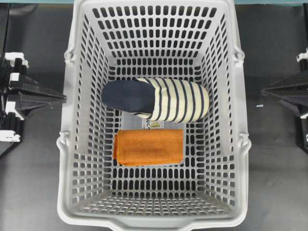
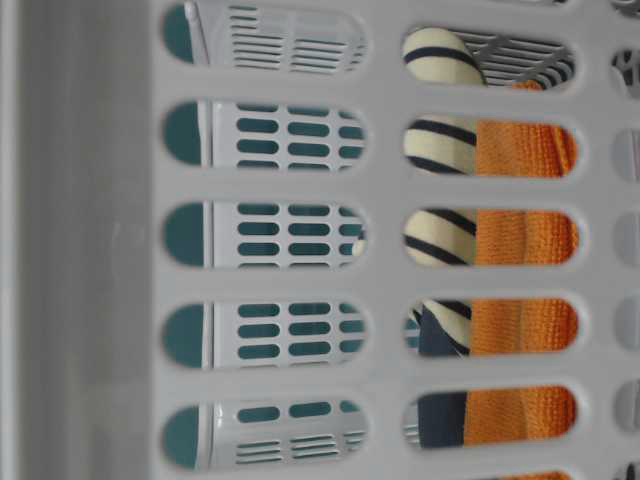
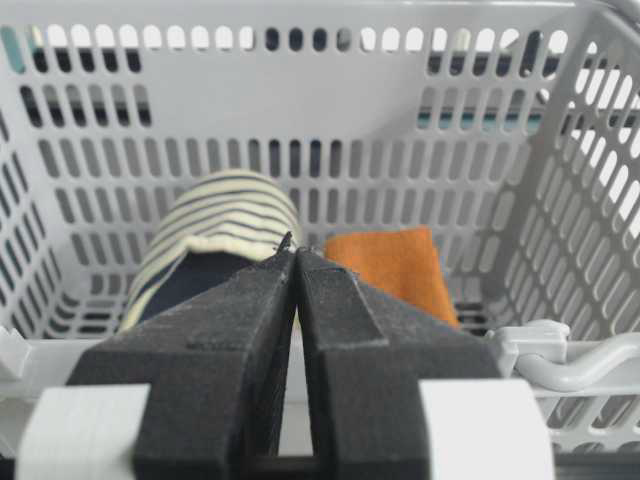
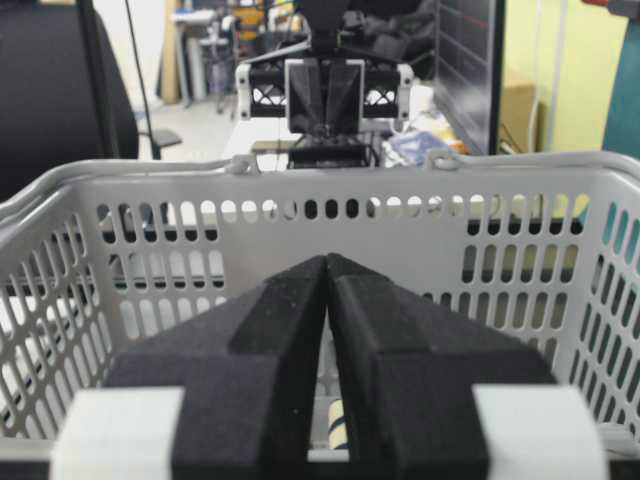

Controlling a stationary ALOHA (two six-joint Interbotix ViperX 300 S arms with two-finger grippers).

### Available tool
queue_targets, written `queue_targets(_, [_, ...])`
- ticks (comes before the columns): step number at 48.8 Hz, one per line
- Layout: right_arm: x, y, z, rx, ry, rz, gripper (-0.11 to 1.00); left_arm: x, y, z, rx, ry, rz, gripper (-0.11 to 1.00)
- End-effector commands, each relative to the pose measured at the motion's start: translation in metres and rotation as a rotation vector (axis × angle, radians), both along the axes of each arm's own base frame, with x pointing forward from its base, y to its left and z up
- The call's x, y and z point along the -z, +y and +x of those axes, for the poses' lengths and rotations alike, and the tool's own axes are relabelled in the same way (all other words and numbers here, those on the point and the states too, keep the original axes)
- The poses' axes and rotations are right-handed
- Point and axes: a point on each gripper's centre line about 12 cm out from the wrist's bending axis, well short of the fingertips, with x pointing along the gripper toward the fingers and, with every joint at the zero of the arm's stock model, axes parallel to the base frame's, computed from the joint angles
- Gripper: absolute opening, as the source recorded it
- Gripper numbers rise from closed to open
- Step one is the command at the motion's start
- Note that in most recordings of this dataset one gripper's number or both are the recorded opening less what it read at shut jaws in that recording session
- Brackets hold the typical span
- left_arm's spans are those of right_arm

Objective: Pick up the orange cloth from the shopping basket with the left arm.
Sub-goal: 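Move the left gripper over the basket toward the orange cloth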

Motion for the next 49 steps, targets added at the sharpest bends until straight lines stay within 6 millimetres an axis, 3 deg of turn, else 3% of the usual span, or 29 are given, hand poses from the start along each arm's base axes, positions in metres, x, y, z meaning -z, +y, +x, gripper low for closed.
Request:
queue_targets(1, [-0.003,0.000,0.003,-0.002,-0.002,0.008,0.00,-0.014,-0.002,0.004,0.013,-0.014,0.009,0.06])
queue_targets(5, [0.001,-0.001,0.003,0.003,0.020,0.026,0.01,-0.024,-0.002,0.006,0.013,0.003,-0.026,0.00])
queue_targets(18, [0.004,0.000,0.003,-0.002,0.044,0.114,-0.02,-0.061,-0.009,0.027,0.038,0.174,-0.056,0.00])
queue_targets(29, [0.005,0.000,0.002,-0.002,0.081,0.107,0.01,-0.077,-0.012,0.054,0.034,0.317,-0.050,0.00])
queue_targets(33, [0.005,0.000,0.000,-0.001,0.095,0.109,0.14,-0.081,-0.013,0.068,0.034,0.366,-0.050,0.00])
queue_targets(44, [0.001,0.000,-0.005,-0.004,0.098,0.110,0.75,-0.086,-0.016,0.103,0.025,0.523,-0.043,0.00])
queue_targets(49, [0.001,0.000,-0.007,-0.004,0.113,0.109,0.78,-0.084,-0.018,0.123,0.021,0.621,-0.040,0.00])
